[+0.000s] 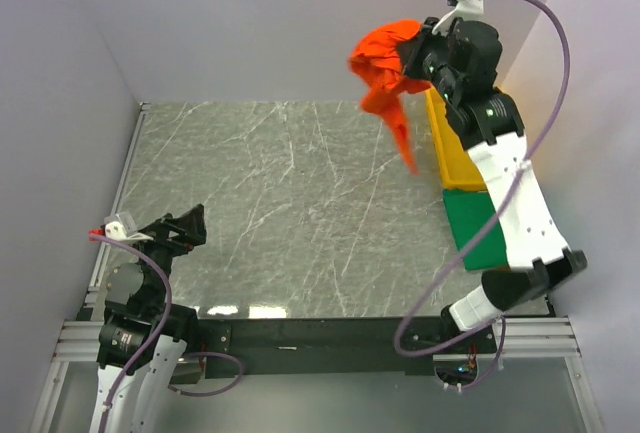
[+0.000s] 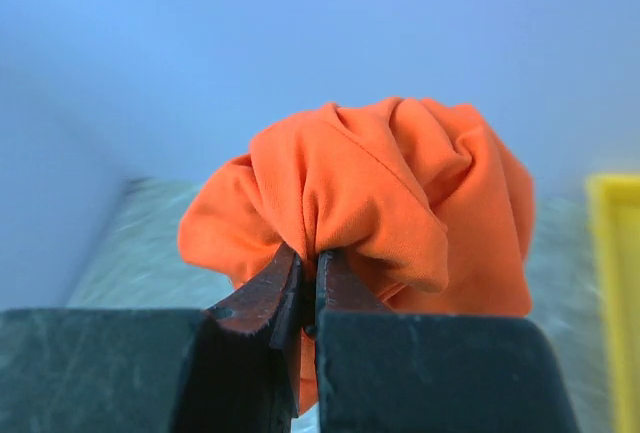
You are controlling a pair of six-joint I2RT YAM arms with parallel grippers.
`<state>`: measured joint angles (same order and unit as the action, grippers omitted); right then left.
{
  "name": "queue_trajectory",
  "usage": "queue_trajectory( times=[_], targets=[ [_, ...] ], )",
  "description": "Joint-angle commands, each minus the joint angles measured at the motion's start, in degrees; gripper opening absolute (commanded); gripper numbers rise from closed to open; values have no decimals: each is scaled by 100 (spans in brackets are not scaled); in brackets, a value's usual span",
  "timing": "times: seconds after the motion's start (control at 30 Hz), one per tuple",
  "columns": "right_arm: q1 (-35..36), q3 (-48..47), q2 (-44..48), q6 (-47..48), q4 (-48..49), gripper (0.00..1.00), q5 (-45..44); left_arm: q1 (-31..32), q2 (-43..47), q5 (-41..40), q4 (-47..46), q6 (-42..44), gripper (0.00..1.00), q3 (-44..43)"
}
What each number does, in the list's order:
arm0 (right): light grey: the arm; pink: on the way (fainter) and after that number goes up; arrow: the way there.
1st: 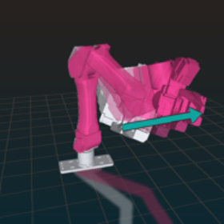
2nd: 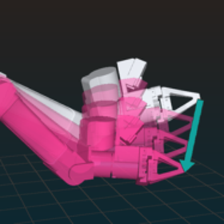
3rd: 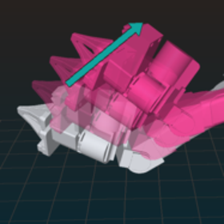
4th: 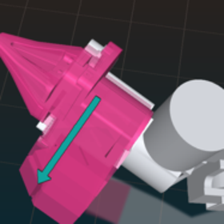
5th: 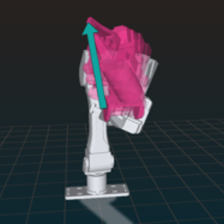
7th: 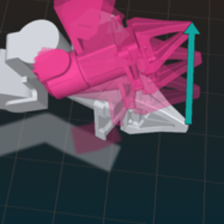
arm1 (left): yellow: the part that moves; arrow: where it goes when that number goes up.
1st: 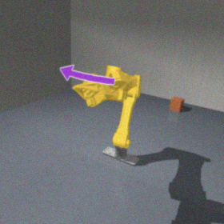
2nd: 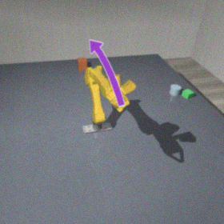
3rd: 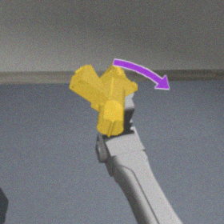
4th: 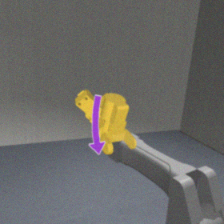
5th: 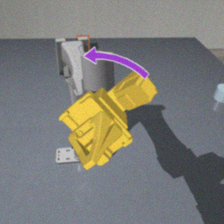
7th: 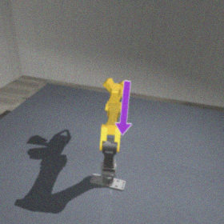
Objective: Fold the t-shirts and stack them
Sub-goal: Move the tshirt to the center of the board
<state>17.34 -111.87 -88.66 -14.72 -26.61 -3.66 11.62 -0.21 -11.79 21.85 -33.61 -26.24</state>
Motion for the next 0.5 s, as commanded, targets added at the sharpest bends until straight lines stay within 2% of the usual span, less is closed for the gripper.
queue_trajectory(
  times=[0.0,0.1,0.13,0.2,0.27,0.3,0.33,0.43,0.47],
  targets=[
    [330,428,664,57,725,0,1118,16,539,89,-146,109,99,5],
    [602,1079,842,-118,964,0,1656,25,496,124,-163,100,99,5],
    [621,1367,859,-127,921,0,2137,25,461,142,-163,108,99,5],
    [647,1781,946,-189,772,1,2221,16,425,186,-154,109,99,5],
    [621,2781,1113,-381,806,13,1529,25,381,204,-154,109,99,-4],
    [508,3142,1236,-435,833,26,1213,25,364,212,-146,109,100,-4],
    [437,3737,1255,-505,772,32,836,25,311,230,-146,100,99,-4],
    [87,4635,1203,-848,368,52,384,25,223,291,-233,47,99,13],
    [41,4875,1246,-857,350,54,392,25,127,300,-260,-5,99,48]
  ],
)
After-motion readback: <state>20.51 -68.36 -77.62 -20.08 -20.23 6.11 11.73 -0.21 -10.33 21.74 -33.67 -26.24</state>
